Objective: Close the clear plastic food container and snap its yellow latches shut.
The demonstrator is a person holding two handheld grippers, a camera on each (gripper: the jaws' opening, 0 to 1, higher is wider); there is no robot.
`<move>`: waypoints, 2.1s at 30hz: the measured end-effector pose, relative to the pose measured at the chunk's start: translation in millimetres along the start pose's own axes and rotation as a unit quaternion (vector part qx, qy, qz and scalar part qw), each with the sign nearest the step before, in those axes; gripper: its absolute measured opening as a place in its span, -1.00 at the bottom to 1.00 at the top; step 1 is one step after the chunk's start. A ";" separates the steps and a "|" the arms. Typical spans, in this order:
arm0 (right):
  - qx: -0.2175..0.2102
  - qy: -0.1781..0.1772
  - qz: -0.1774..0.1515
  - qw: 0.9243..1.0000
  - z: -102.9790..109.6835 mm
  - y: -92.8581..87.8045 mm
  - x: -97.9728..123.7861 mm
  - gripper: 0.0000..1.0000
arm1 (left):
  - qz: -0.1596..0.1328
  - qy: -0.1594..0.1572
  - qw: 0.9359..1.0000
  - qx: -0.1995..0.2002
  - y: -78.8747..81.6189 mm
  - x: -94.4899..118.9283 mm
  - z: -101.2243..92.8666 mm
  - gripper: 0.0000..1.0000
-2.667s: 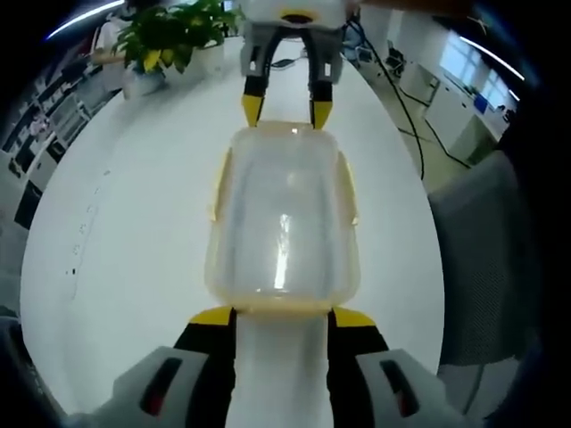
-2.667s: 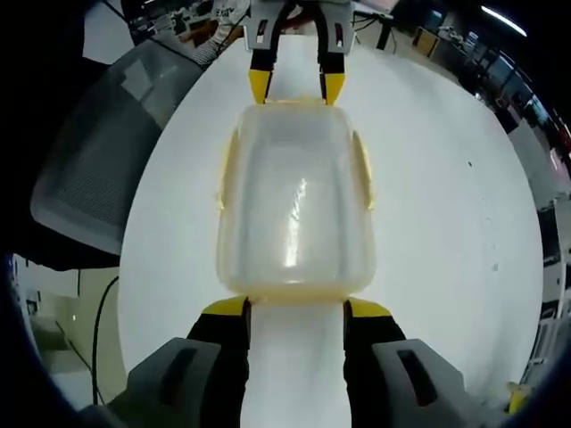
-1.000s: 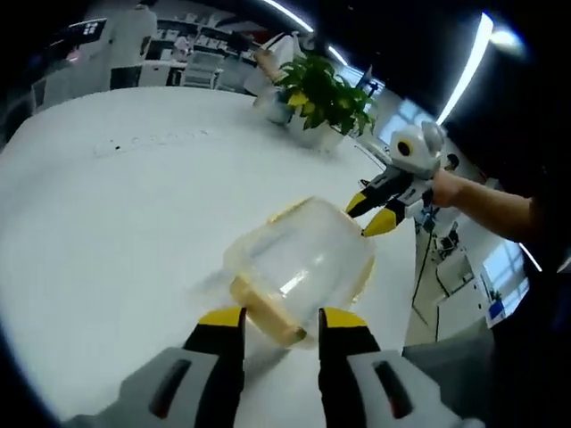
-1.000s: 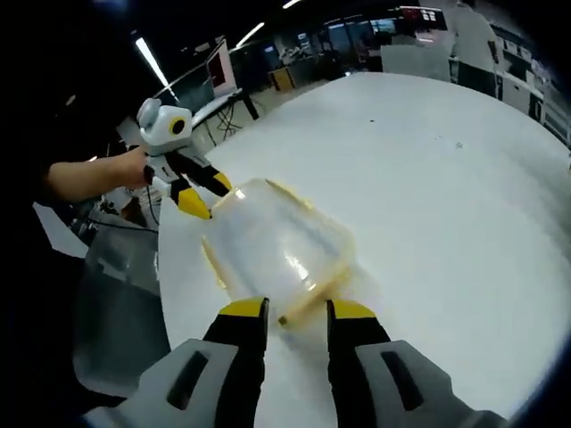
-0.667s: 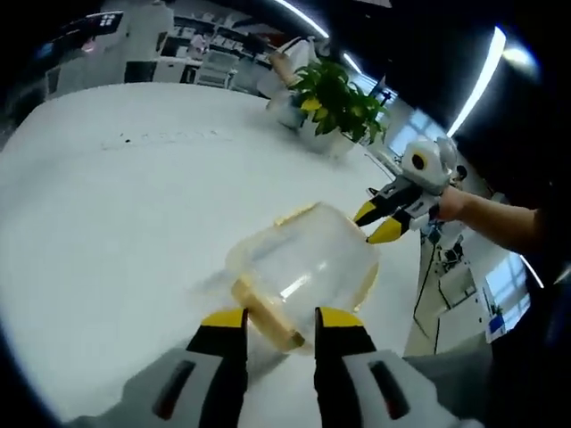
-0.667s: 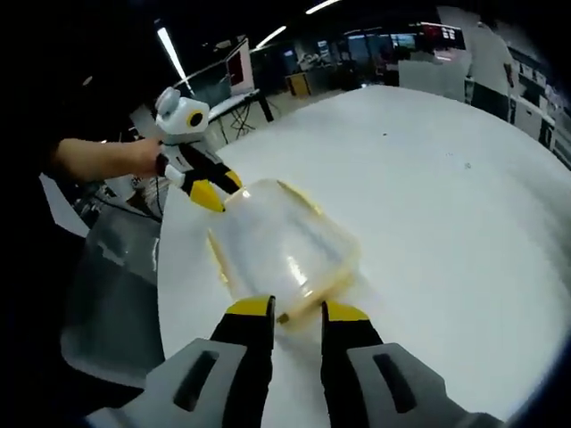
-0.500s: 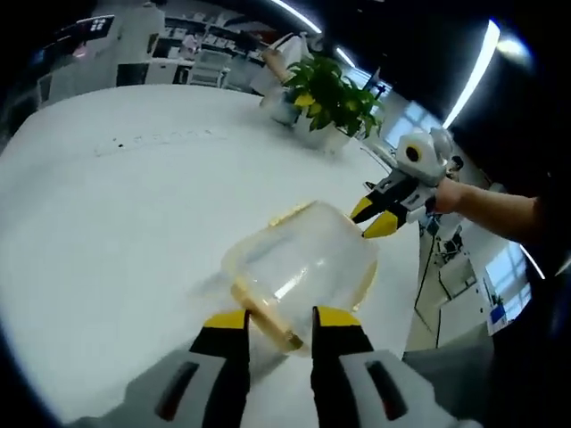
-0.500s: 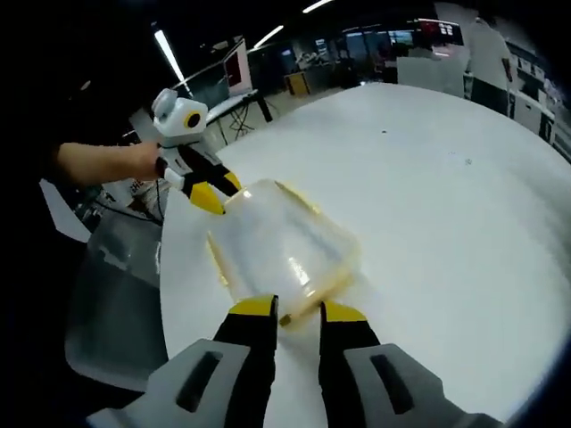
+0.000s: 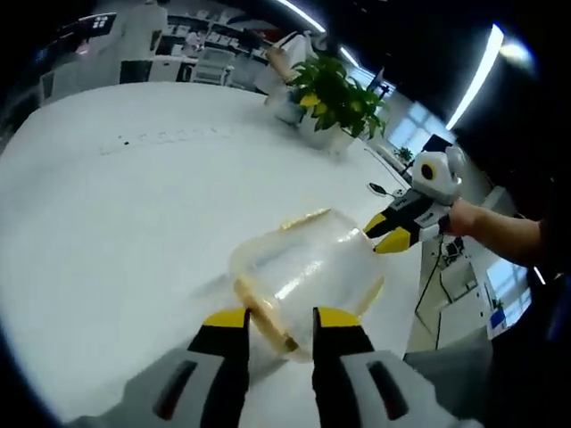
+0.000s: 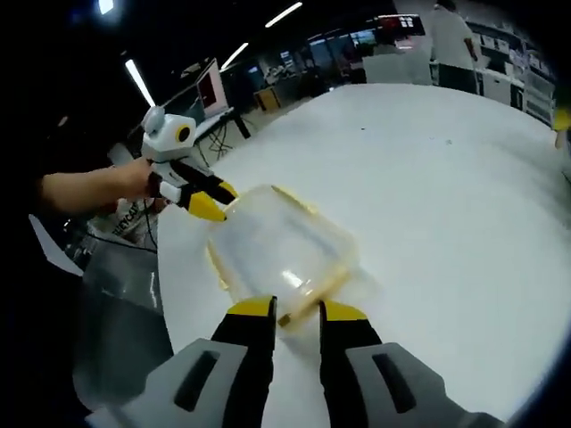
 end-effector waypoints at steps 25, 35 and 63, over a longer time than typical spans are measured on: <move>0.151 -0.046 0.008 0.987 13.7 11.1 0.9 -0.50 | 0.041 0.098 0.977 -0.185 4.9 -1.7 -25.4 -0.51; 0.213 -0.042 0.008 0.976 18.0 21.8 -1.6 -0.41 | 0.047 0.066 0.965 -0.250 22.9 -8.0 -36.3 -0.44; 0.305 0.023 0.007 0.952 51.5 62.1 -40.0 -0.29 | 0.129 -0.001 0.917 -0.377 32.6 -40.0 -54.8 -0.43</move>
Point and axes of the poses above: the point that each gripper's makers call its tool centre point, and the gripper's own axes: x roughly backward along the fingers, z roughly to its left, y roughly out of its top, the point moved 10 cm from there along x, roughly backward along the fingers, and after that the axes turned 13 degrees about -y, right-handed, at the moved point
